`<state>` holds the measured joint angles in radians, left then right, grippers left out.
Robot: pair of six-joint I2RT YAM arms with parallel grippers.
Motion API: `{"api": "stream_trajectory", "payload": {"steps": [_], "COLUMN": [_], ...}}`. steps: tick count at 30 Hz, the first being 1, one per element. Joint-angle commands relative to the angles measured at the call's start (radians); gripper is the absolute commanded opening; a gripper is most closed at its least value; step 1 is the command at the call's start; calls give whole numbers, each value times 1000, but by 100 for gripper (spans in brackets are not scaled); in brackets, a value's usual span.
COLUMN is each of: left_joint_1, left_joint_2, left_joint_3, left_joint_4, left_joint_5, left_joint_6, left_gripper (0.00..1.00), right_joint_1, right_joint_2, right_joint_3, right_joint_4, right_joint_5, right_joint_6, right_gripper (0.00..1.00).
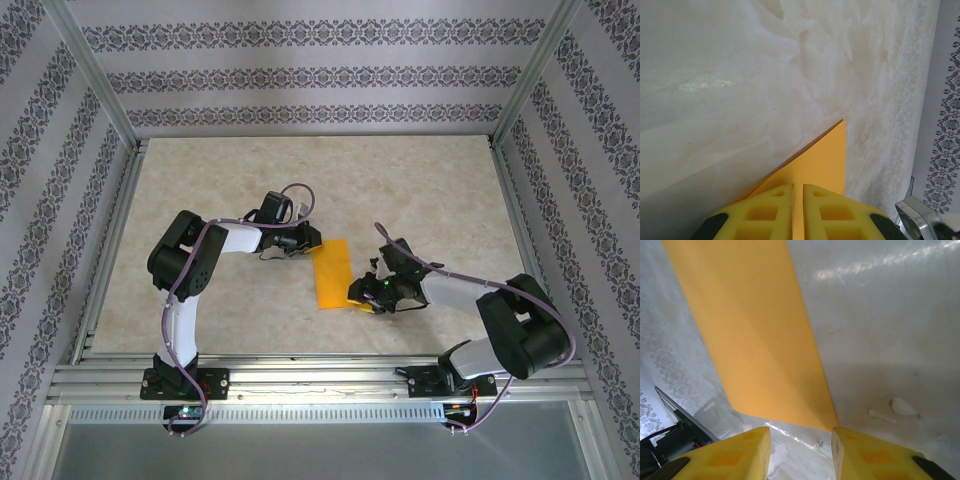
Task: Fold a paper plane with a square sheet of paper (pick it up from the middle)
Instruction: Fold the square sheet of paper in half at the center of the table.
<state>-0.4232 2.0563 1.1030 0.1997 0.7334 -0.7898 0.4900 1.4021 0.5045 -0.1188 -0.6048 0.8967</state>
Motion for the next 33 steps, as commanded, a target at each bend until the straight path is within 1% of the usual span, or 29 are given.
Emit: {"api": "stream_trajectory", "payload": {"steps": [1, 4, 9, 14, 17, 27, 33], "left_joint_1": [15, 15, 15, 15, 16, 14, 15], "left_joint_2": [6, 1, -6, -2, -1, -1, 5], "left_joint_3": [-41, -47, -63, -63, -63, -63, -65], "left_joint_4": [-86, -74, -49, -43, -42, -33, -28], "left_joint_5": [-57, -56, -50, -44, -42, -33, -22], "left_joint_6": [-3, -17, -34, -36, -37, -48, -50], "left_gripper": [12, 12, 12, 12, 12, 12, 12], "right_joint_1": [13, 27, 81, 98, 119, 153, 181], "right_joint_2": [-58, -65, -79, -92, -74, -21, -32], "right_joint_3": [-22, -29, -65, -97, -96, -76, -101], "right_joint_4": [3, 5, 94, 142, 168, 214, 245], "right_joint_5": [50, 45, 59, 70, 60, 84, 166], "right_joint_6": [60, 135, 260, 330, 342, 379, 435], "right_gripper": [37, 36, 39, 41, 41, 40, 40]}}
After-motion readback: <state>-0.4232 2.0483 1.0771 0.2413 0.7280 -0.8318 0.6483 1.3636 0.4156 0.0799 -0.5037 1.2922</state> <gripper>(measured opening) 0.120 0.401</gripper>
